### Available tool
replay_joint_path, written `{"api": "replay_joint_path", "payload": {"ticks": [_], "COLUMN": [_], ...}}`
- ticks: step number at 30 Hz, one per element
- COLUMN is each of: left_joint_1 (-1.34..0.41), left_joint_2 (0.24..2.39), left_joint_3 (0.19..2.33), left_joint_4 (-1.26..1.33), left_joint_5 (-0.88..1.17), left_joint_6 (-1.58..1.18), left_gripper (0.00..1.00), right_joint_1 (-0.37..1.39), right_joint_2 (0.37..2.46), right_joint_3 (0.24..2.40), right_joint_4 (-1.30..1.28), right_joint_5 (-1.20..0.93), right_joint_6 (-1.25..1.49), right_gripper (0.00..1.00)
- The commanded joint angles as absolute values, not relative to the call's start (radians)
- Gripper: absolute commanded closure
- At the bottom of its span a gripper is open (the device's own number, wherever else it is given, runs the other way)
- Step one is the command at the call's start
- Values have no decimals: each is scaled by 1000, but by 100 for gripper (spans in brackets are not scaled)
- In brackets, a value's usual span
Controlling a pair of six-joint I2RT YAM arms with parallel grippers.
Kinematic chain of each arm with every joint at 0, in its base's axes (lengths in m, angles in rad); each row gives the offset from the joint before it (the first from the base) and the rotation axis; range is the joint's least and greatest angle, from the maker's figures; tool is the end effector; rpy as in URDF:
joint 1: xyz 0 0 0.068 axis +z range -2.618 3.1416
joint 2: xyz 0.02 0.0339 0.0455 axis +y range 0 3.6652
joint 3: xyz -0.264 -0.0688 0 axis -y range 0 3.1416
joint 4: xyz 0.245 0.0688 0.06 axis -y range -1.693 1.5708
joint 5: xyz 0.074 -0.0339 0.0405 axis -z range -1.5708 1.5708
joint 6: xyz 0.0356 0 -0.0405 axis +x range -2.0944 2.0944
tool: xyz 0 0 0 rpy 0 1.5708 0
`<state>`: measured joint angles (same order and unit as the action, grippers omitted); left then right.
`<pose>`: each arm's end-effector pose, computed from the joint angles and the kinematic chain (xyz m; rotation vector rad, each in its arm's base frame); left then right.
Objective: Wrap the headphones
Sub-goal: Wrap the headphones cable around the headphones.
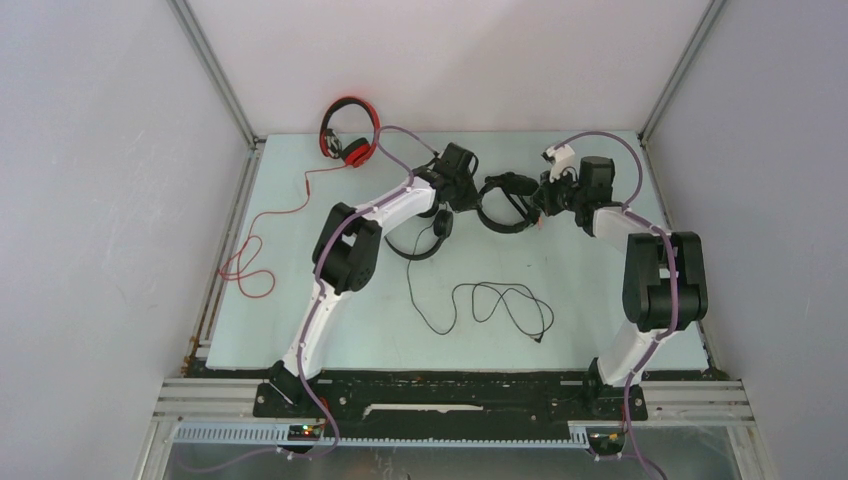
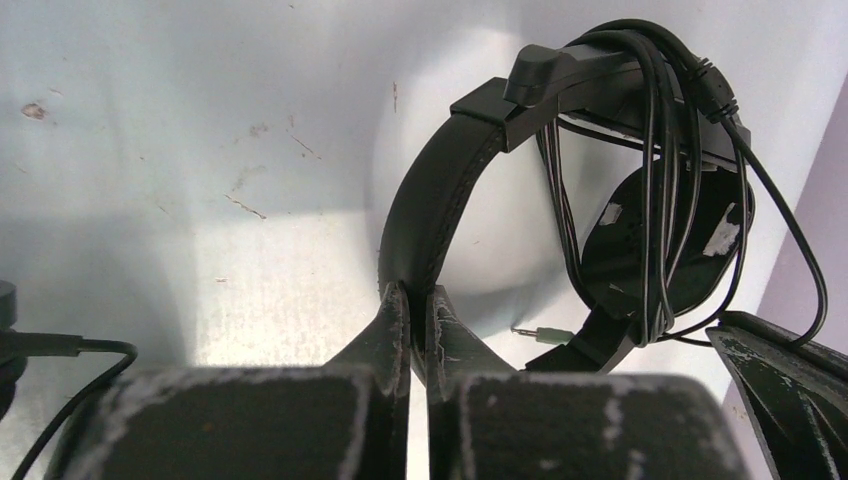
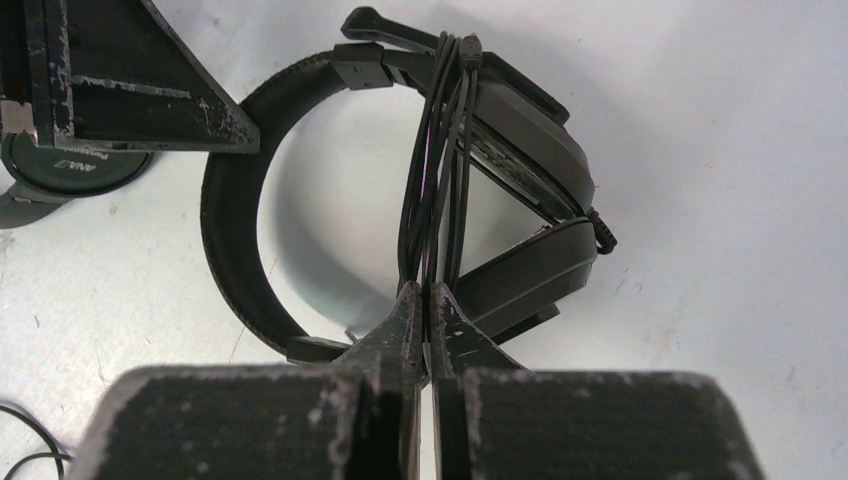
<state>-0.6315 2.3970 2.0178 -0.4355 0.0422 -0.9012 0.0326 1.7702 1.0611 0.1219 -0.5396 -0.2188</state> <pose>0.4343 -0.3195 0.1777 -0.3187 2.5068 -0.7344 0.3835 0.0308 0.2004 -0.5658 2.0224 0.4685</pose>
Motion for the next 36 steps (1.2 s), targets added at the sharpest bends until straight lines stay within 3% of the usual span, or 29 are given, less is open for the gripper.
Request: {"api": "replay_joint_path", "payload": {"ticks": [1,13,19,22,26,31,36], "left_joint_1": [-626,-653,-667,-668,-676,-684,-687], "left_joint_2": [2318,2317,2280,2275,2271,2271,2265], "left_joint_3": [2016,1968,1895,1865,1861,1859,1862], "left_joint_4": [-364,-312,-296,-276,-277,-283,-282], "left_joint_5": [104,119,99,107,90,75,64], "left_joint_6": [-958,-994,-973,-978,-956,-933,-918], "left_gripper": [100,100,100,100,100,100,100], "right_joint_1": [17,9,8,8,9,-21,-63], "right_joint_2": [1703,1616,1565,1542,1535,1491,1411], "right_joint_3": [1011,868,838,838,855,868,876], "right_joint_4": [286,354,342,290,204,77,-81], "right_joint_5": [-578,-498,-467,-401,-373,-344,-291], "right_joint_6": [-181,-75,22,66,96,177,414], "right_gripper": [100,100,94,90,75,63,63]}}
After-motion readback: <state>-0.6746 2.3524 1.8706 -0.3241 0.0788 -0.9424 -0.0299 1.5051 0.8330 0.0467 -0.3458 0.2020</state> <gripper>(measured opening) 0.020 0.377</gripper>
